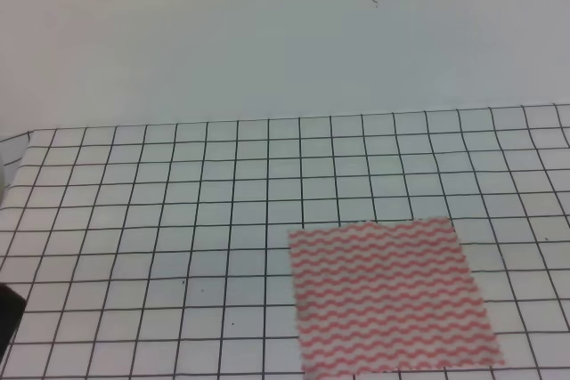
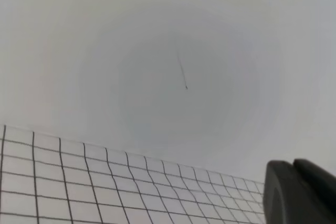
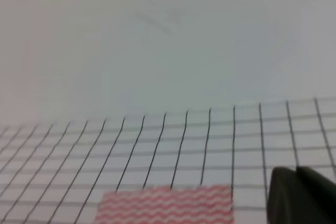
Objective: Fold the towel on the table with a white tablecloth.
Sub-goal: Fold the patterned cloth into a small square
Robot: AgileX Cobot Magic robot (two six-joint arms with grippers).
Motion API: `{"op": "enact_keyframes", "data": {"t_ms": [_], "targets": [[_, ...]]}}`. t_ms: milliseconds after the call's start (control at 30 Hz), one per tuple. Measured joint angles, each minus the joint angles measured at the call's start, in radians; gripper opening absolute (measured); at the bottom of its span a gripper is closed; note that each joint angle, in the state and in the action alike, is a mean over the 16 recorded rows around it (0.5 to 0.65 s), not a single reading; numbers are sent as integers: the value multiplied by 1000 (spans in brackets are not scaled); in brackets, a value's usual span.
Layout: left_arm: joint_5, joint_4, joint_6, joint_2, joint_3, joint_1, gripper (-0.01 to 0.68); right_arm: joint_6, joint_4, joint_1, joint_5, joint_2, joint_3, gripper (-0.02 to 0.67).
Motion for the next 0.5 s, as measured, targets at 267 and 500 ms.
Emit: {"op": "enact_keyframes", "data": {"t_ms": [267,500], "targets": [[103,0,90,218,-85,0,-1,-17,15,46,189,304,-103,-1],[182,-5,109,394,-126,0,-1,-18,42,60,288,554,-144,-1]]}}
